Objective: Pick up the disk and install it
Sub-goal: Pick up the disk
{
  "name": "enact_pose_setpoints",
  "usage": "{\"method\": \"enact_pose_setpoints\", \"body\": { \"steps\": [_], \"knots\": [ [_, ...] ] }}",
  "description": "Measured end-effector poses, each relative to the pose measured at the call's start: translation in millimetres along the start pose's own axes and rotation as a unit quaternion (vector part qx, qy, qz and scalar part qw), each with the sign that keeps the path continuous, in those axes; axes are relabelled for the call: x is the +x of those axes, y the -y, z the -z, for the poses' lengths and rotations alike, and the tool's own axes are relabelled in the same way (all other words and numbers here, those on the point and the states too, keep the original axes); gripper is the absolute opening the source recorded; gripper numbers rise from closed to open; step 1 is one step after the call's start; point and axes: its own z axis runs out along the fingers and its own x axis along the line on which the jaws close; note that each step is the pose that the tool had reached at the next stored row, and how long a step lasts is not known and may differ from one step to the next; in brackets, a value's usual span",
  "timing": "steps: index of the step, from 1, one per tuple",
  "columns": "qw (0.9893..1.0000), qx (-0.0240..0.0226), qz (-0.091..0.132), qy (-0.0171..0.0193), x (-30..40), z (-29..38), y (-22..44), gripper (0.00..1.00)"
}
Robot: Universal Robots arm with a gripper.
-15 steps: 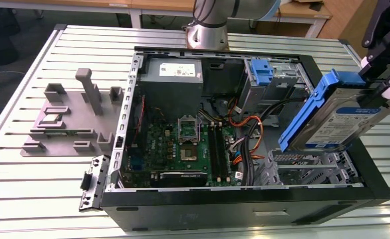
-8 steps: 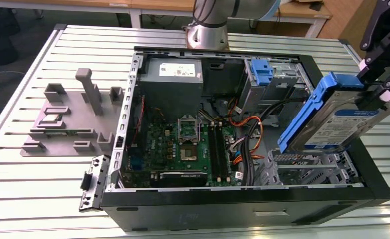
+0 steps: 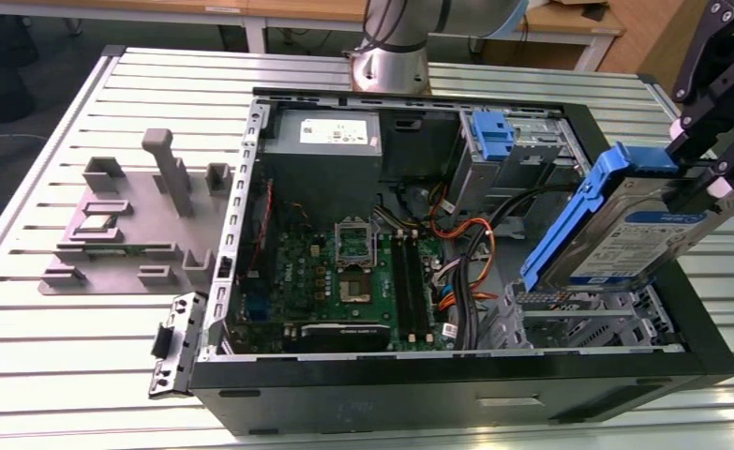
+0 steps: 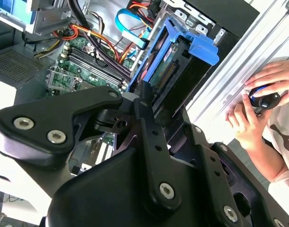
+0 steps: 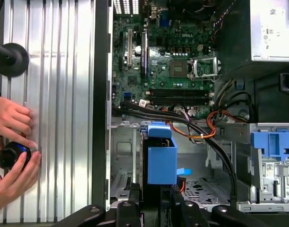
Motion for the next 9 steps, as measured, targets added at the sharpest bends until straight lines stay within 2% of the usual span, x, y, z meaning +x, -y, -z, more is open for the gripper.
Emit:
{"method": "enact_pose_setpoints", "body": {
  "steps": [6, 9],
  "knots": [
    [1.0, 0.0, 0.0, -0.0001, 0.1, -2.2, 0.2, 0.35],
    [1.0, 0.0, 0.0, 0.0, 0.2, -5.5, 0.4, 0.35]
  ]
}}
